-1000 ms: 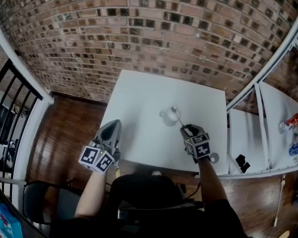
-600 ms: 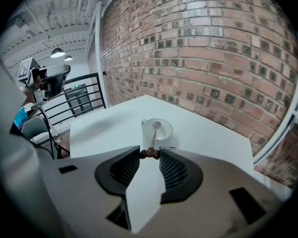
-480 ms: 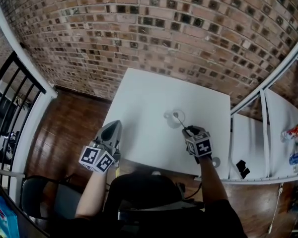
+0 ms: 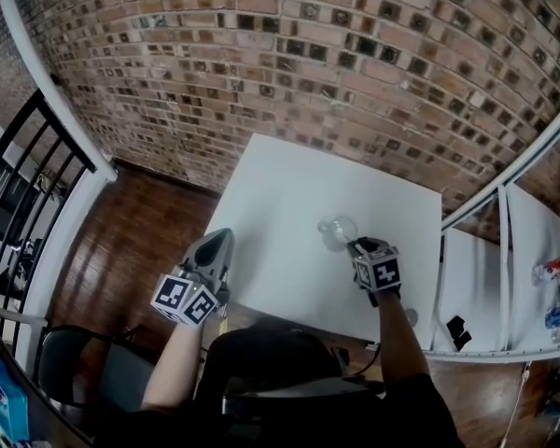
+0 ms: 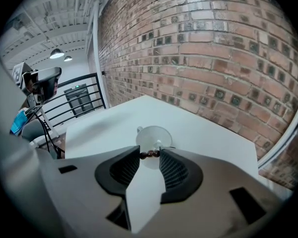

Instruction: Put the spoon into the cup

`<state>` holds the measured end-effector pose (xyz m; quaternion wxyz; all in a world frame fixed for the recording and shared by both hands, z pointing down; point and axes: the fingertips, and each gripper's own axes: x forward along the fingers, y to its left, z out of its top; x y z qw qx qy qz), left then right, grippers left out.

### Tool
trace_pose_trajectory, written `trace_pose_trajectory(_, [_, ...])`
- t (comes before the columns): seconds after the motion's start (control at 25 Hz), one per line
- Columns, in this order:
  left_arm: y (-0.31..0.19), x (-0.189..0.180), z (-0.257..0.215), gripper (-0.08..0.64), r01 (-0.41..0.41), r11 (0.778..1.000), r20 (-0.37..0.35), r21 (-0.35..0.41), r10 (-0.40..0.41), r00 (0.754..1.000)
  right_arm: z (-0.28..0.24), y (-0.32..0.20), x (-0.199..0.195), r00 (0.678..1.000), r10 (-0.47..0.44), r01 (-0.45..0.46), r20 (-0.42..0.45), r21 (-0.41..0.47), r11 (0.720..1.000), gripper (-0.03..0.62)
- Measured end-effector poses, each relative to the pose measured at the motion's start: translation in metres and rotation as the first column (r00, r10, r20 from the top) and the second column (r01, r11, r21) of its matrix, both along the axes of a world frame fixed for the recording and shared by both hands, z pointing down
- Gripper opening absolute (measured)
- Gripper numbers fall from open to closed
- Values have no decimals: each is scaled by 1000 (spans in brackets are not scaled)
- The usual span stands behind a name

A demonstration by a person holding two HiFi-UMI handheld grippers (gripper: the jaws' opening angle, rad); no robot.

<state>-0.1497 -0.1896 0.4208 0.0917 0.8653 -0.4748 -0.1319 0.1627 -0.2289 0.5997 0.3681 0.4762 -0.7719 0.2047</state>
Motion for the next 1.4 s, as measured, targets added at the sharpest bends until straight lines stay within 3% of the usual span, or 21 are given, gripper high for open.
trace_pose_trajectory(0.32, [0, -5, -2, -8, 5, 1000, 24, -3, -4, 1000, 4, -17, -8, 997, 32, -32, 72, 2, 999, 129])
trace_pose_trajectory(0.68, [2, -3, 0, -8, -11, 1000, 31, -8, 11, 999, 6, -14, -9, 996, 52, -55, 67, 45, 997, 132])
trace_pose_trajectory(0.8, [2, -2, 2, -8, -20, 1000, 34, -13, 21, 999, 8, -10, -7, 995, 68, -73, 76, 60, 996, 174])
trace_pose_trajectory(0.92, [2, -1, 2, -8, -30, 999, 36, -12, 30, 999, 8, -6, -6, 994, 73, -79, 85, 68, 995, 175])
trace_pose_trajectory(1.2, [6, 3, -1, -8, -56, 998, 34, -4, 56, 998, -8, 0, 2, 990, 101, -113, 98, 131, 985, 173])
trace_pose_trajectory(1.28, [7, 5, -4, -8, -76, 997, 30, 7, 75, 997, -18, 1, 3, 988, 109, -127, 113, 164, 978, 137])
trace_pose_trajectory(1.4, [4, 10, -8, -8, -102, 995, 32, 22, 101, 994, -35, 5, 10, 982, 129, -156, 137, 215, 964, 136])
